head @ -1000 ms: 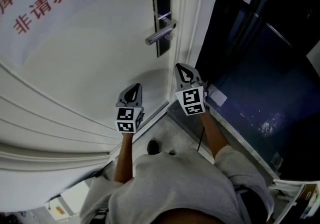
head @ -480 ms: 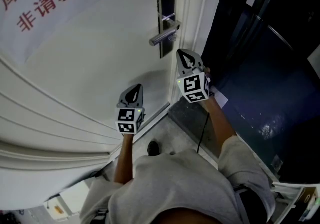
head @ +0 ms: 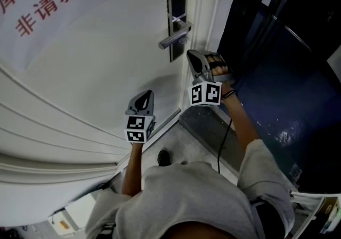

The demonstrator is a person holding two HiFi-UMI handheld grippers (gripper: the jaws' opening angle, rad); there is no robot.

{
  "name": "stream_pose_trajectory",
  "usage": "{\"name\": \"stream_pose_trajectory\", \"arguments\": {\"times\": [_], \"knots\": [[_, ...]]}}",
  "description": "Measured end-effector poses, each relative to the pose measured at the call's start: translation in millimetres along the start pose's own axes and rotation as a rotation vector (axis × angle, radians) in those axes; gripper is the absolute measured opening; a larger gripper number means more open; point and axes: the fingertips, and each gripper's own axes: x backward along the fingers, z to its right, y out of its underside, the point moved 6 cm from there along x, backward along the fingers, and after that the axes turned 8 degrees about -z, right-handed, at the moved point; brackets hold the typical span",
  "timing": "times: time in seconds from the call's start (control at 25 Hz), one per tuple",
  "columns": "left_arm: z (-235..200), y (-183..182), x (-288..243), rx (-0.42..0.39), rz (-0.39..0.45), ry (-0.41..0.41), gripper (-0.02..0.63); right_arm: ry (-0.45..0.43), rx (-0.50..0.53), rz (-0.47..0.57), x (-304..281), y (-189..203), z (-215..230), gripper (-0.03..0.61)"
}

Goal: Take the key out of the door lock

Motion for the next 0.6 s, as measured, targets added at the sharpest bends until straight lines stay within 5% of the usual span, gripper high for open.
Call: {"name": "stream_pose_trajectory", "arguments": {"times": [0.36,0.6], "knots": [[3.0,-2.5,-3.7,-0.017,-0.008,0.012,0.018,0.038,0.265,-0.02,-5.0,6.6,-6.2,0.025],[2.7,-4.1,-4.2,-0.021,-0.006,0.013,0.018,0.021,0.32,-0.01,-9.2,7.3,-7.4,0.028]]}}
